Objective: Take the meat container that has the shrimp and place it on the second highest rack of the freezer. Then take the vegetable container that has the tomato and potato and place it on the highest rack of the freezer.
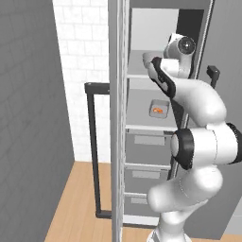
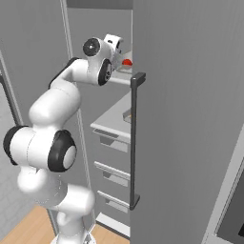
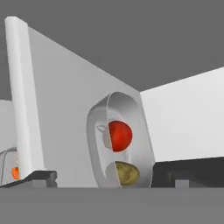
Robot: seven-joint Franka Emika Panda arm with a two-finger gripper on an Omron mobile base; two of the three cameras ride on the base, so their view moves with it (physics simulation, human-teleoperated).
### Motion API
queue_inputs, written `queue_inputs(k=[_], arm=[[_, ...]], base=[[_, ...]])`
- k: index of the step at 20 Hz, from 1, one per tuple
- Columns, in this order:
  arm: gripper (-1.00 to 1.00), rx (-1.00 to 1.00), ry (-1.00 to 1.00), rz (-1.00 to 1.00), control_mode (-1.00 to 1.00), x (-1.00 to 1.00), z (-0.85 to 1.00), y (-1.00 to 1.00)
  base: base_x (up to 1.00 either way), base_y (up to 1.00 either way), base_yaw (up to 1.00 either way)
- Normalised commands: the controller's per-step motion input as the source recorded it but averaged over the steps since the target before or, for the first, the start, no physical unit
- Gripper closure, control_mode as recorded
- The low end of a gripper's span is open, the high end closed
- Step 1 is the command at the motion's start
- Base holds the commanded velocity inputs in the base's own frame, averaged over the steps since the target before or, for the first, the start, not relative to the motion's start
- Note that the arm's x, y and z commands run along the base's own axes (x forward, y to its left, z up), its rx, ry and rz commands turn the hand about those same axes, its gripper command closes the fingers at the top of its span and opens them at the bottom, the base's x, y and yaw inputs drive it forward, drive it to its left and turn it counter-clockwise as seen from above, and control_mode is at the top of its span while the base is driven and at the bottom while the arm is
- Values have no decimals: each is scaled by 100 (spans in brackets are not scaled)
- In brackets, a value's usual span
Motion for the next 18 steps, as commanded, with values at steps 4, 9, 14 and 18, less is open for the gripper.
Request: queue_inputs(k=[4,9,14,18], arm=[[-100,-3,-13,-2,-100,-95,41,13],[-100,-5,9,7,-100,-100,22,35],[-100,-2,9,19,-100,-100,1,19],[-100,-1,16,3,-100,-100,5,0]], base=[[0,0,0],[0,0,0],[0,0,0],[0,0,0]])
